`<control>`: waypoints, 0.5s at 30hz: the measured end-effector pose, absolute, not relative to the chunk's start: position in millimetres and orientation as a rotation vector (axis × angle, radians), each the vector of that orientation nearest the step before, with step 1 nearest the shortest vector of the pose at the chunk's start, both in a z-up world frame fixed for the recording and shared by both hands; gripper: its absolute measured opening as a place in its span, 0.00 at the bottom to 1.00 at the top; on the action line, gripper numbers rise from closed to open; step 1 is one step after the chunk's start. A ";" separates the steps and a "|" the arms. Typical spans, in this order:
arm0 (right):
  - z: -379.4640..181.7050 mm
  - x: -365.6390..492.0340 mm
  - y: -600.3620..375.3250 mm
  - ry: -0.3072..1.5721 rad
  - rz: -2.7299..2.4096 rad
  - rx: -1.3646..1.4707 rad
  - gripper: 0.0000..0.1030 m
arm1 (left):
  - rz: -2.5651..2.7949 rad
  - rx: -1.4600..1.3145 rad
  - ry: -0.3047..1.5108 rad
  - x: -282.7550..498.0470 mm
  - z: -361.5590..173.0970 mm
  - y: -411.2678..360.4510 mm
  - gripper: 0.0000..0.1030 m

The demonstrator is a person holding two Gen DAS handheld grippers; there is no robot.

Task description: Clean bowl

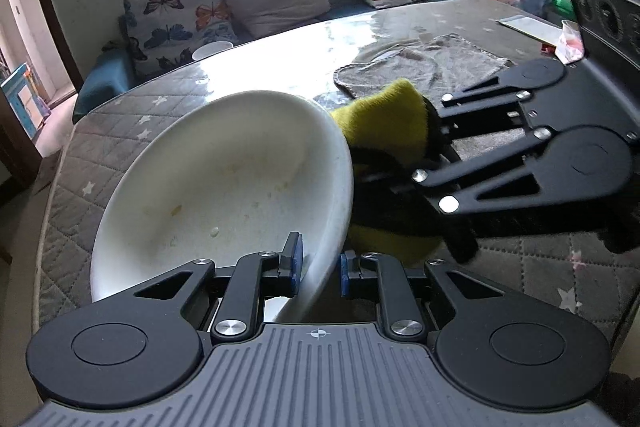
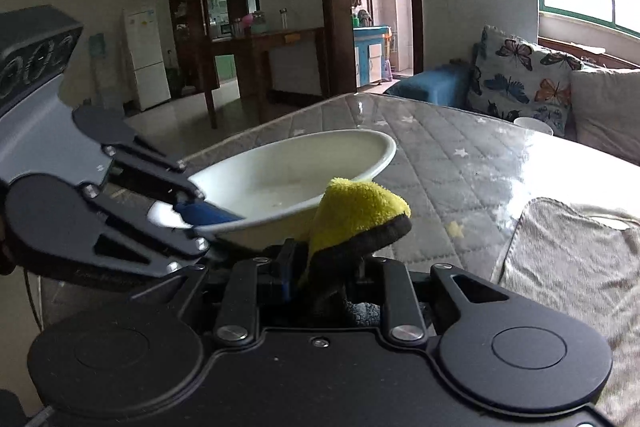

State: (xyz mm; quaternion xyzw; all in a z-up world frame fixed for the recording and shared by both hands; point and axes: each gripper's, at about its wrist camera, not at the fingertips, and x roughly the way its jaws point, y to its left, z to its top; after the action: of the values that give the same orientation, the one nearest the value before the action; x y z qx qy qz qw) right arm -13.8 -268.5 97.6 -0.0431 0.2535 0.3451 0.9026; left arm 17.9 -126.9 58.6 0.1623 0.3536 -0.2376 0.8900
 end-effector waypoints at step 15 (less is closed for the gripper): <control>92.8 20.4 -271.9 0.523 0.667 -0.040 0.24 | -0.513 0.362 0.749 9.2 52.5 -120.7 0.19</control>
State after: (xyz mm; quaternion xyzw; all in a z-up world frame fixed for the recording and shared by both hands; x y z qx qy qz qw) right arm 20.4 -271.9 92.8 -0.0193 0.2538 0.3238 0.9112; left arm 9.2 -120.7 52.5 0.1737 0.3599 -0.2463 0.8829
